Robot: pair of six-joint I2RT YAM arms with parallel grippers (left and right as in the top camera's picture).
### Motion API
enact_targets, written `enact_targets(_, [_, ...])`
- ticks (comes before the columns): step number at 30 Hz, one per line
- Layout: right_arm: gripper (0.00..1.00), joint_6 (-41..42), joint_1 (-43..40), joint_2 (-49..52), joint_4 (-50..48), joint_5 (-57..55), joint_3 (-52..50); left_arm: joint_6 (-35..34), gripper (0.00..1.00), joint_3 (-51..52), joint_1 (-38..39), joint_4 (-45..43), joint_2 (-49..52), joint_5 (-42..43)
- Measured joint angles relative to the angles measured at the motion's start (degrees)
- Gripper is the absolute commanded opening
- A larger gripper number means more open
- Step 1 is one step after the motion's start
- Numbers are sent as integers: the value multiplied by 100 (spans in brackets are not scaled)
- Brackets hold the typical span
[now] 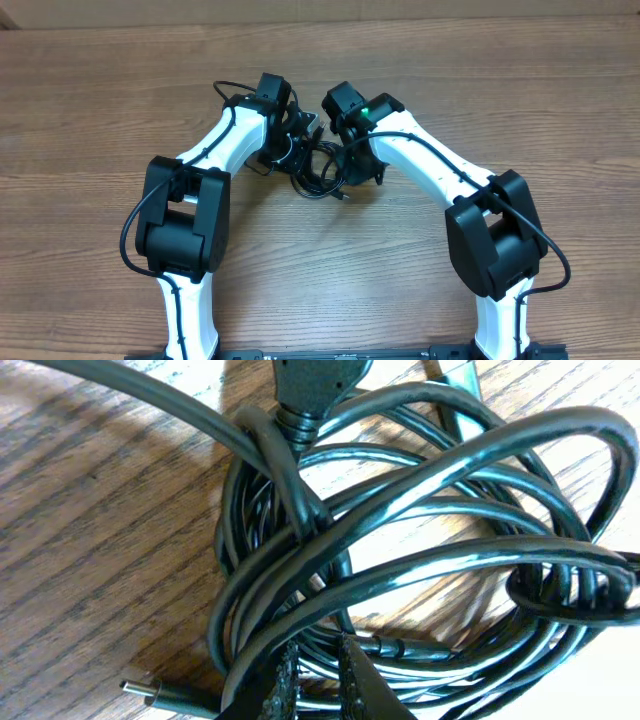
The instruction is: Untangle cables
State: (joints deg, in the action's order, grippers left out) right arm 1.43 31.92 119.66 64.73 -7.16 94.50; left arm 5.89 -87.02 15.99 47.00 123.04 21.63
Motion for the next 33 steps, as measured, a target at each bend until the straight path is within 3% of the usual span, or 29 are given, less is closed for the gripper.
enact_targets(7, [4, 129, -20, -85, 898, -750, 295, 0, 16, 0, 0, -4, 0, 0])
enact_targets(12, [4, 271, -199, -273, 1021, -857, 332, 0, 16, 0, 0, -4, 0, 0])
enact_targets(15, [40, -61, -398, -304, 918, -350, 345, 0, 16, 0, 0, -4, 0, 0])
enact_targets(16, [46, -199, -455, -304, 868, -142, 345, 0, 16, 0, 0, -4, 0, 0])
enact_targets(19, [100, -662, -549, -306, 697, 455, 345, 0, 16, 0, 0, -4, 0, 0])
enact_targets(22, [100, -1032, -553, -306, 422, 839, 345, 0, 16, 0, 0, -7, 0, 0])
enact_targets(24, [89, -1143, -553, -306, 282, 977, 345, 0, 17, 0, 0, -4, 0, 0])
enact_targets(25, [99, -1178, -553, -306, 238, 1045, 345, 0, 17, 0, 0, -4, 0, 0])
enact_targets(29, [100, -1307, -553, -306, 83, 1207, 345, -2, 17, 0, 0, -7, 0, 0])
enact_targets(30, [88, -1307, -553, -306, 72, 1233, 345, 0, 17, 0, 0, -7, 0, 0])
enact_targets(32, [40, -1373, -553, -306, 133, 1272, 345, 0, 17, 0, 0, -7, 0, 0])
enact_targets(33, [23, -1346, -553, -306, 153, 1279, 345, 0, 17, 0, 0, -7, 0, 0])
